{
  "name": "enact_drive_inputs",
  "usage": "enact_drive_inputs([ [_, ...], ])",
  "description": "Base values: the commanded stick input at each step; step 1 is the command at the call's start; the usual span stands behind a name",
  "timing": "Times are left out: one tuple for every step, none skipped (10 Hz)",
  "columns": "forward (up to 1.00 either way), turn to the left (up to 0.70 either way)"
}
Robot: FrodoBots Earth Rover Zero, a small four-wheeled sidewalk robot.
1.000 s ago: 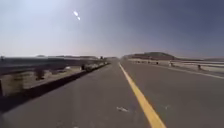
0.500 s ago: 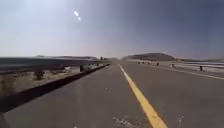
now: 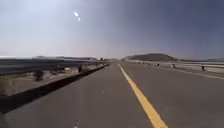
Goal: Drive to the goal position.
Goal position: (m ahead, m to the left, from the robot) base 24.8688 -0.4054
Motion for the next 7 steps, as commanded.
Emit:
enact_drive_inputs([
  [0.5,0.0],
  [0.5,0.0],
  [0.5,0.0],
  [0.5,0.0],
  [0.5,0.0],
  [0.5,0.0],
  [0.5,0.0],
])
